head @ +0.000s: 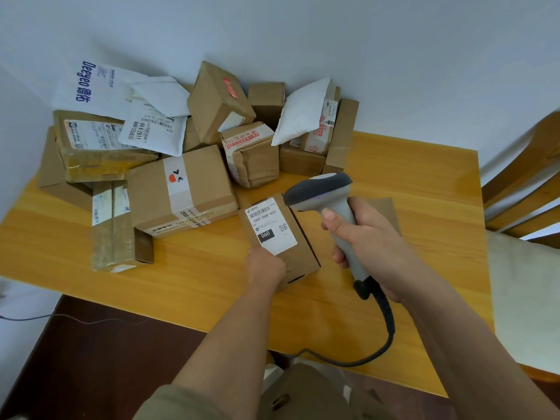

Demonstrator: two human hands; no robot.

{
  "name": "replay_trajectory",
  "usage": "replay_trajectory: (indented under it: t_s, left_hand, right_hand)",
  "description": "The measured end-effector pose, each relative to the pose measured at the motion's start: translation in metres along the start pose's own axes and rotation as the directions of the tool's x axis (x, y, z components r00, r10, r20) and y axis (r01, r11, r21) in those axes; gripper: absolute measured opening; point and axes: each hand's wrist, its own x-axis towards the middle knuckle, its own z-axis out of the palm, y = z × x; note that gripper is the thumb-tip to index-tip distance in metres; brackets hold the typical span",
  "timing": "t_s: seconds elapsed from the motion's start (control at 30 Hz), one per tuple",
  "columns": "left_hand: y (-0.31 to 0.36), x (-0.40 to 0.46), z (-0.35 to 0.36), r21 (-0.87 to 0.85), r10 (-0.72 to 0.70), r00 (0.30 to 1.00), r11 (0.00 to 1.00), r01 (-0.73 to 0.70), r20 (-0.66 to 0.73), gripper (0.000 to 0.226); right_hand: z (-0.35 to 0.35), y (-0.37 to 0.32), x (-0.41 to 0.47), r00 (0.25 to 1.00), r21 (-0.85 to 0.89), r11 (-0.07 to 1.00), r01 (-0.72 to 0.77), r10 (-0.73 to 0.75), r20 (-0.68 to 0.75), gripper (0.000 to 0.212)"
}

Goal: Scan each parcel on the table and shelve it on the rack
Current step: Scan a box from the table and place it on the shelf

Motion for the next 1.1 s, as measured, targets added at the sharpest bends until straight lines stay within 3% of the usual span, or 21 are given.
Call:
replay_trajectory:
  t_s: [0.2, 0.33, 0.5, 0.73, 1.1]
  left_hand:
    - [0.002, 0.003, 0.000, -0.007, -0.017, 1.000, 1.000, 0.018, 0.021, 0.046]
    - [0.007, 0.009, -0.013, 0.057, -0.100, 0.988, 0.994, 0.094, 0.116, 0.063]
    - [-0.002, 0.008, -0.016, -0.245, -0.269, 0.936, 0.914, 0.322, 0.226, 0.086]
    - [-0.023, -0.006, -0.013, -0.505, -0.215, 0.926, 0.789, 0.351, 0.309, 0.076]
    - [-0.070, -0.060, -0.022, -0.655, -0.150, 0.922, 0.664, 0.361, 0.356, 0.070]
  right_hand:
    - [-0.007, -0.001, 0.001, 1.000, -0.014, 1.000, 0.011, -0.011, 0.006, 0.017]
    - [-0.010, 0.007, 0.011, 0.998, 0.123, 0.991, -0.055, 0.053, 0.022, 0.018]
    - [-0.001, 0.060, 0.047, 0.967, 0.250, 0.934, -0.256, 0.249, 0.058, 0.018]
    - [0.031, 0.119, 0.082, 0.871, 0.320, 0.811, -0.490, 0.446, 0.204, 0.029]
    - [0.054, 0.121, 0.053, 0.899, 0.126, 0.901, -0.416, 0.385, 0.211, 0.034]
